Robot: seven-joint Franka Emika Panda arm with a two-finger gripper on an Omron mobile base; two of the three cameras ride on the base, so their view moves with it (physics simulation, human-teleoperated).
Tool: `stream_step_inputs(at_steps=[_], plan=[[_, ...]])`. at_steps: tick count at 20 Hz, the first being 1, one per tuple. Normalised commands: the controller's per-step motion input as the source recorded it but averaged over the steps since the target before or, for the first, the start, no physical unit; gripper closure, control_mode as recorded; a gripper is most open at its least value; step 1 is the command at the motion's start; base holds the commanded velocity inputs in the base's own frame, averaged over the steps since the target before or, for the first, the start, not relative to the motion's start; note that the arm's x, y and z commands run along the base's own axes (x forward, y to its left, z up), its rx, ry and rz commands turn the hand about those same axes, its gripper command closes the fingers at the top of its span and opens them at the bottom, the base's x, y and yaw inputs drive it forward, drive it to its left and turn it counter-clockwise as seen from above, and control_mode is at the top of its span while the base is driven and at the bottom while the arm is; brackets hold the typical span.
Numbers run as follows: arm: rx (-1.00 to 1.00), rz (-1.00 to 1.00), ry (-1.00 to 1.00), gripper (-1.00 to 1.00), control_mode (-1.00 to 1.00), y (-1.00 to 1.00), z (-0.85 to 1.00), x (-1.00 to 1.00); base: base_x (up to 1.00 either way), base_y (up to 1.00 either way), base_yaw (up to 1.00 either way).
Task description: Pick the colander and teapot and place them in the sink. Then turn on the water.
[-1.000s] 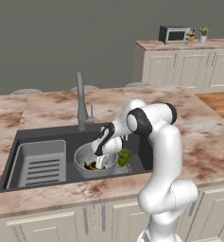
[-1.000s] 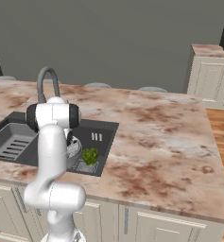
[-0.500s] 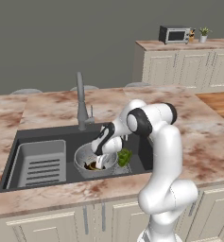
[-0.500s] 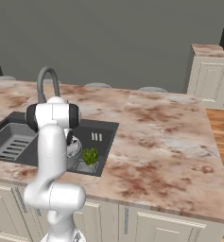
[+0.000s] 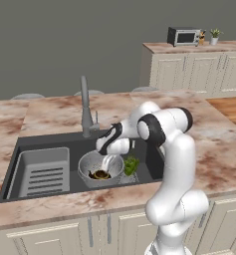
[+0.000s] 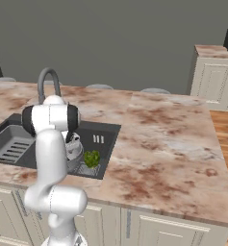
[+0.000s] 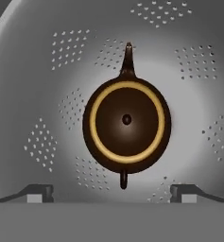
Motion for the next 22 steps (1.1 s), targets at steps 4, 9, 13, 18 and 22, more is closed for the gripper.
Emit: stream_step_inputs(at_steps=[4,9,13,18,22], plan=[[0.09,0.0,-0.05,-1.0,-1.0,-0.06,0.41,-0.03,0.0,0.0,0.0],[0.09,0.0,-0.07,-1.0,-1.0,-0.02,0.41,-0.08,0.0,0.0,0.0],[0.09,0.0,-0.09,-1.0,-1.0,0.0,0.41,-0.1,0.0,0.0,0.0],[0.08,0.0,-0.08,-1.0,-1.0,0.0,0.33,-0.14,0.0,0.0,0.0],[0.05,-0.01,-0.08,-1.0,-1.0,-0.09,0.25,-0.15,0.0,0.0,0.0]])
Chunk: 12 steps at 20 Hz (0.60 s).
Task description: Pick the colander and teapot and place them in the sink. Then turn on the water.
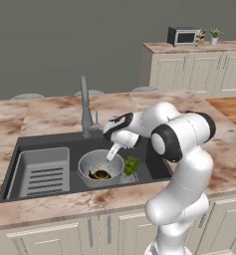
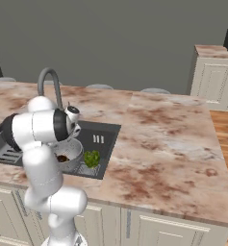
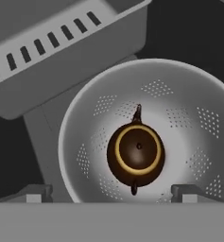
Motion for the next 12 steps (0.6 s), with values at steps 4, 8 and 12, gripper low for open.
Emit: stream_step_inputs(at_steps=[4,8,12], plan=[[0.05,-0.05,-0.06,-1.0,-1.0,-0.18,0.26,-0.06,0.0,0.0,0.0],[0.08,-0.08,-0.05,-1.0,-1.0,-0.34,0.29,0.0,0.0,0.0,0.0],[0.11,-0.1,-0.04,-1.0,-1.0,-0.38,0.3,0.0,0.0,0.0,0.0]])
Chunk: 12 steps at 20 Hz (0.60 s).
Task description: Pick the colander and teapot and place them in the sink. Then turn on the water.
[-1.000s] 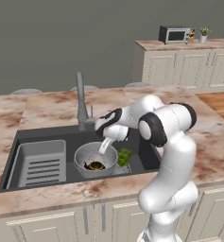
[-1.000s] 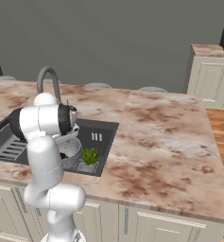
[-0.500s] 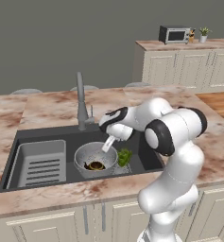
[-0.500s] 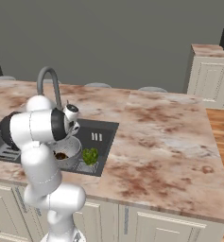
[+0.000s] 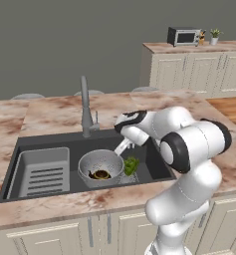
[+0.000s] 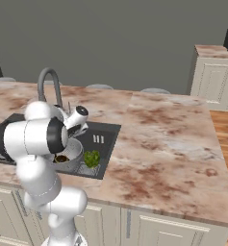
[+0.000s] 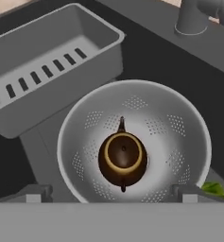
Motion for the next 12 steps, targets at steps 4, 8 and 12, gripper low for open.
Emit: stream_step_inputs(at_steps=[4,8,12], plan=[[0.08,-0.11,-0.05,-1.0,-1.0,-0.13,0.22,0.0,0.0,0.0,0.0],[0.05,-0.12,-0.1,-1.0,-1.0,0.0,0.26,0.0,0.0,0.0,0.0],[0.05,-0.08,-0.12,-1.0,-1.0,0.0,0.27,0.0,0.0,0.0,0.0]])
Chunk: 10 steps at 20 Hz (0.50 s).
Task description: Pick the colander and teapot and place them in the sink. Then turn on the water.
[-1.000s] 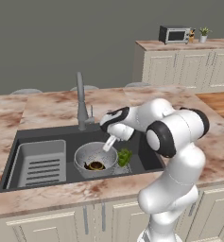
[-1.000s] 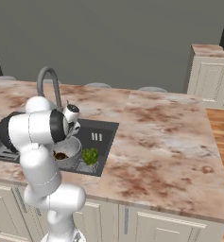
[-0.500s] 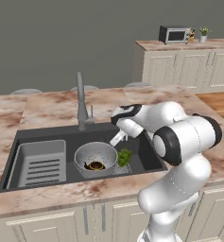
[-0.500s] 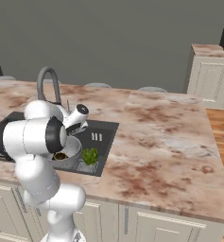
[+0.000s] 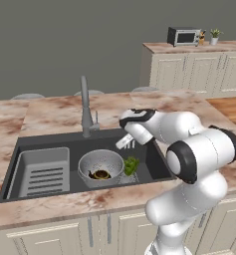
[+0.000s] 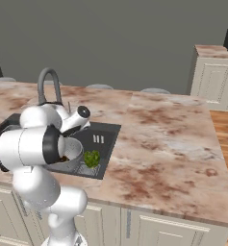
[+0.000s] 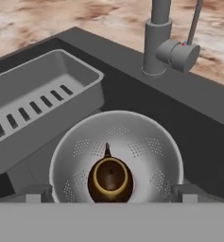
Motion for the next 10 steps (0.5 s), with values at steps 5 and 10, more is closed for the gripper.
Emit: stream_step_inputs(at_steps=[5,10], plan=[[0.03,-0.06,-0.12,-1.0,-1.0,0.0,0.22,0.0,0.0,0.0,0.0],[0.03,-0.01,-0.1,-1.0,-1.0,0.0,0.03,0.05,0.0,0.0,0.0]])
